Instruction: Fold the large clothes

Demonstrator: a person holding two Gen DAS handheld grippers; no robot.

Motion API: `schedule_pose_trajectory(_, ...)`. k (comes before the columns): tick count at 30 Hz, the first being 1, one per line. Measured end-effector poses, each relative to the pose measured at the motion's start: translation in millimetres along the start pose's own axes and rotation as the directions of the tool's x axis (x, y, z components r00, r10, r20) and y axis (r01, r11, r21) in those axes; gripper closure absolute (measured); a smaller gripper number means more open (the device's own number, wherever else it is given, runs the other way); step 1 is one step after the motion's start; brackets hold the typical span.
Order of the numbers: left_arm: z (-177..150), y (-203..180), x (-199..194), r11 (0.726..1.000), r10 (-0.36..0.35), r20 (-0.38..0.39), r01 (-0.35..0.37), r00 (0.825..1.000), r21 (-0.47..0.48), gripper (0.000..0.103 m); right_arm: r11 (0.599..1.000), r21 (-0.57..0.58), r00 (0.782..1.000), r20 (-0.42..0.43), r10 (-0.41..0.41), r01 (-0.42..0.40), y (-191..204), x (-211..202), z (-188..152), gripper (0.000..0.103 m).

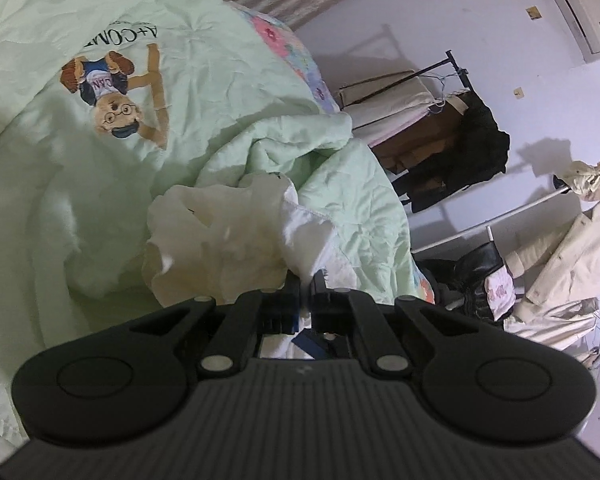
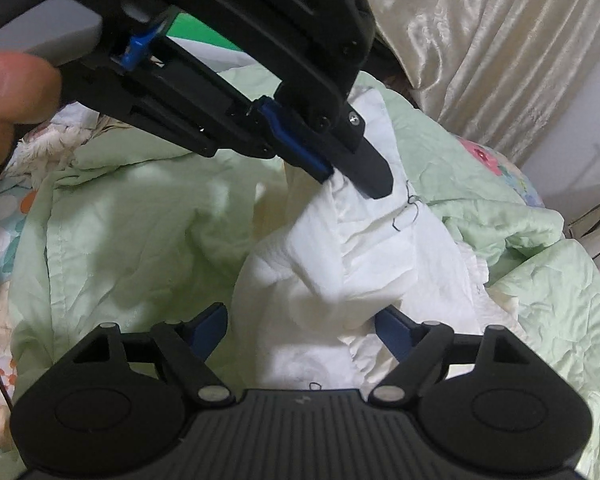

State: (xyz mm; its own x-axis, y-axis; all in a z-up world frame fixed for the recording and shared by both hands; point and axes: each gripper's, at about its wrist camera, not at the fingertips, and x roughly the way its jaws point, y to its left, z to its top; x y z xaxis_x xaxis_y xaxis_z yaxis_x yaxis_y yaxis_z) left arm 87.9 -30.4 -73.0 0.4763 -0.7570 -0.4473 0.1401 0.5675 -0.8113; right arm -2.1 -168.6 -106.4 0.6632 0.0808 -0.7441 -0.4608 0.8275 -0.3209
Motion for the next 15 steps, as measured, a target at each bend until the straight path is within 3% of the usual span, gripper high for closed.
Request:
schedule_pose_trajectory(2,-2,-8,-7,1.000,0.008,0.027,-0.008,1.000,0.026,0.099,0.999,0.033,1.000,-0.002,-0.003,0.003,-8,3,0,0.082)
schedule_pose_trajectory(3,-2,-12,-11,0.999,0.011,0.040,-0.013,0.999,0.038,0.096,0.997,0.081,1.000,-0.007,0.007,-0.007,-16,2,0,0.093)
schedule_pose_trajectory(5,-4,-20,-18,0.998,0.018,0.067,-0.022,0.998,0.064,0.091,0.975,0.212,0.998,0.017,0.061,-0.063,-39,-1,-2,0.096)
schedule_pose_trajectory(7,-4,-28,-32,0.996,0.012,0.118,-0.023,0.993,0.089,0.074,0.901,0.400,0.985,0.093,0.144,-0.169,-79,-12,-10,0.096)
schedule_pose_trajectory(9,-3,-35,-49,0.993,0.003,0.177,-0.023,0.984,0.115,0.059,0.818,0.528,0.972,0.169,0.161,-0.227,-115,-27,-22,0.096)
schedule_pose_trajectory(13,-5,-42,-59,0.984,0.036,0.213,-0.071,0.976,0.161,0.058,0.589,0.748,0.940,0.335,0.062,-0.305,-190,-83,-76,0.096)
schedule_pose_trajectory(15,-11,-48,-44,0.982,0.042,0.163,-0.071,0.986,0.178,0.058,0.465,0.832,0.919,0.385,-0.090,-0.302,-220,-128,-125,0.096)
